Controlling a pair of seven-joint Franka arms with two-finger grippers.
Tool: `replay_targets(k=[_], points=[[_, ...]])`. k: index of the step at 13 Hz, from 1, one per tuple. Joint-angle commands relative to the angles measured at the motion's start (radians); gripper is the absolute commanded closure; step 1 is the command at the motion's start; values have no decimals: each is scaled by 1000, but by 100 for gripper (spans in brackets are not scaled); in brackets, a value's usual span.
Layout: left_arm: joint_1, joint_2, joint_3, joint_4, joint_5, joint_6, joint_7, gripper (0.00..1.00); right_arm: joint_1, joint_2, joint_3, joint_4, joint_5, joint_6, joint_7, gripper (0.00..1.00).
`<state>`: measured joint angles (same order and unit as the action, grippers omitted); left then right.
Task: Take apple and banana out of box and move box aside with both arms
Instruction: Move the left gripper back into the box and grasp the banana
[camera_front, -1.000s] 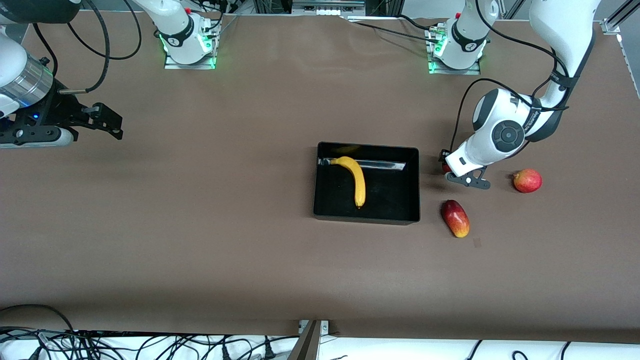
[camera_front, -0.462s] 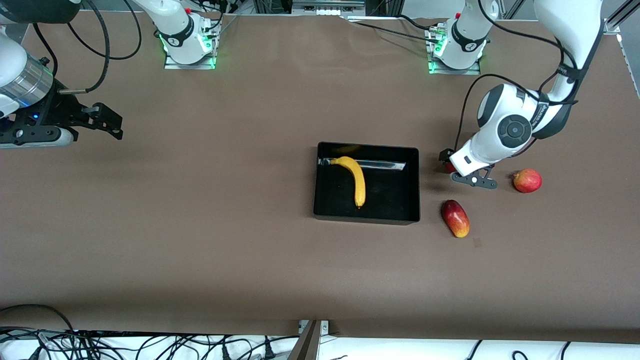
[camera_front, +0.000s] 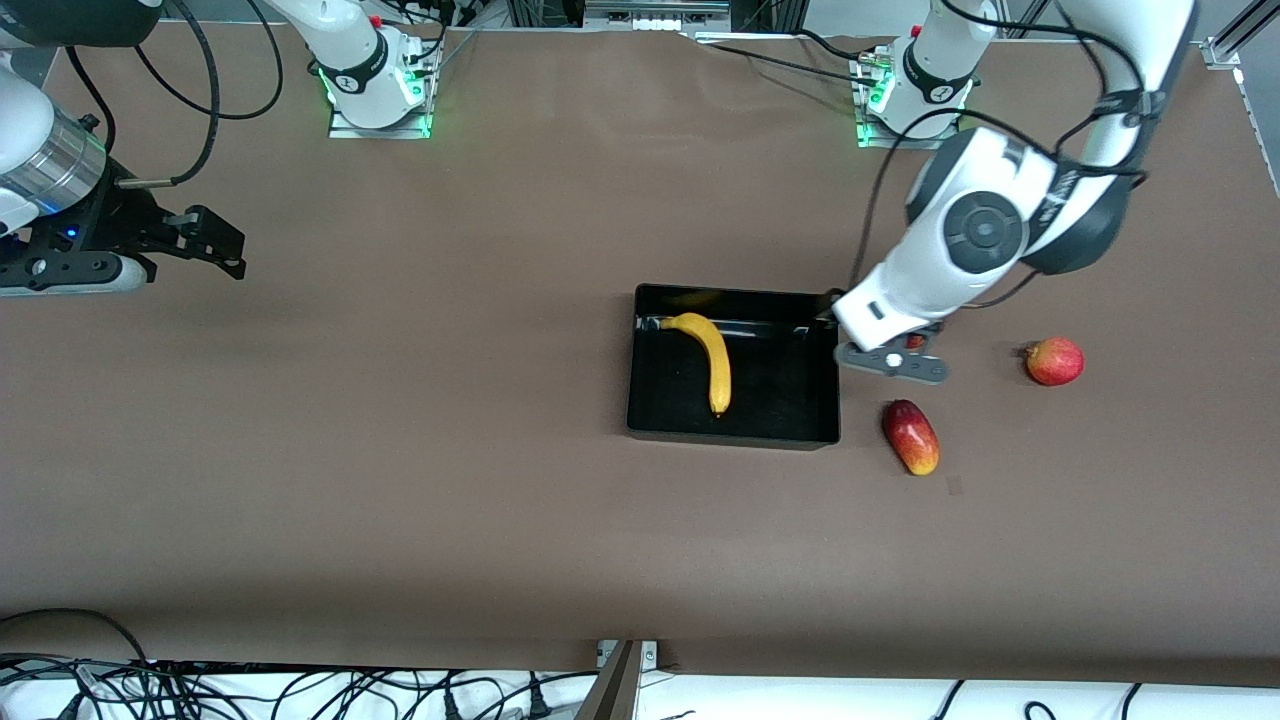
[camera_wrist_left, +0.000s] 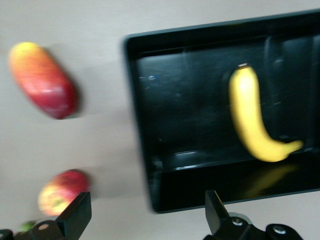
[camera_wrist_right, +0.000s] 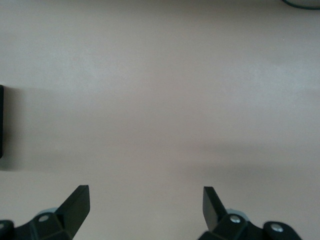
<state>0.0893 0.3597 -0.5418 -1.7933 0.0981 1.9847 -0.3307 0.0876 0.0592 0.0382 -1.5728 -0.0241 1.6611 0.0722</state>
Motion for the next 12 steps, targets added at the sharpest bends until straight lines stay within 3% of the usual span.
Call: replay_targets(k=[1, 3, 7, 12], points=[[-71, 197, 2, 164, -3, -21, -97, 0, 1, -7, 0, -1, -4, -4, 1, 0], [-111, 280, 2, 195, 35, 27, -96, 0, 1, -7, 0, -3, -4, -3, 5, 0], [-183, 343, 8, 189, 80, 185, -107, 0, 1, -7, 0, -3, -2, -6, 6, 0], [-267, 400, 35, 184, 211, 239, -236, 0, 1, -7, 0, -3, -4, -4, 6, 0]])
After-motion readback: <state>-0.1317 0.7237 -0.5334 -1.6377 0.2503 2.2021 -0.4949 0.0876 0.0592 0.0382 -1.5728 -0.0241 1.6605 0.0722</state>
